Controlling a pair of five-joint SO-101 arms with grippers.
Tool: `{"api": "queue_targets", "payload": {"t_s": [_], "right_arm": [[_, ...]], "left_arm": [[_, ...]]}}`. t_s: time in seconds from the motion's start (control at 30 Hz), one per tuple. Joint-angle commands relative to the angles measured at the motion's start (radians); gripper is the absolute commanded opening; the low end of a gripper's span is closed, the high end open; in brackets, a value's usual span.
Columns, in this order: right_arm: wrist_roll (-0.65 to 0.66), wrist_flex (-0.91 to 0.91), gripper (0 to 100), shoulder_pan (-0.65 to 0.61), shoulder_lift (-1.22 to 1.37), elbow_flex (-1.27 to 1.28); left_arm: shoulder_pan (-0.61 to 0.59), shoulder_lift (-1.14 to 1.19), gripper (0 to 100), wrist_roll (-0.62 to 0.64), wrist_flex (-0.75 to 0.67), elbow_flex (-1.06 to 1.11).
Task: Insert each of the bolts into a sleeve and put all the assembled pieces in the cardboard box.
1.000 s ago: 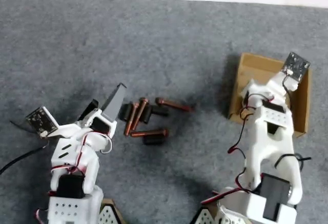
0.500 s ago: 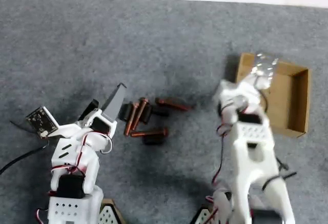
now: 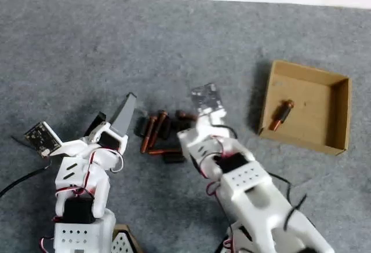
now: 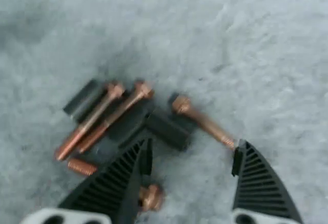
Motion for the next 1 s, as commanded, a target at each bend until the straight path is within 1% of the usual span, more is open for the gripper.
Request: {"api": "queue_targets", "payload": {"t_s": [0.0,0.17,0.37,0.7,0.83,0.97], "right_arm": [[0.012,-0.002,23.1,-0.031,0.162,-0.156],[0.153,-0.002,23.1,-0.031,0.433,-0.318],[0.215,-0.002,23.1,-0.035,0.631,-0.423],[0.213,0.008,23.1,-0.036,0.684,-0.435],[0.215,0.151,23.1,-0.036,0.668,-0.441],[0.215,0.174,23.1,-0.056,0.648,-0.437]], "left_arm": [[-0.013,-0.01,38,-0.003,-0.023,-0.028],[-0.013,-0.01,38,-0.005,-0.023,-0.027],[-0.013,-0.01,38,-0.005,-0.023,-0.027],[-0.008,-0.01,38,-0.005,-0.023,-0.027],[-0.008,-0.01,38,-0.005,-0.023,-0.027],[-0.01,-0.01,38,-0.005,-0.023,-0.027]]}}
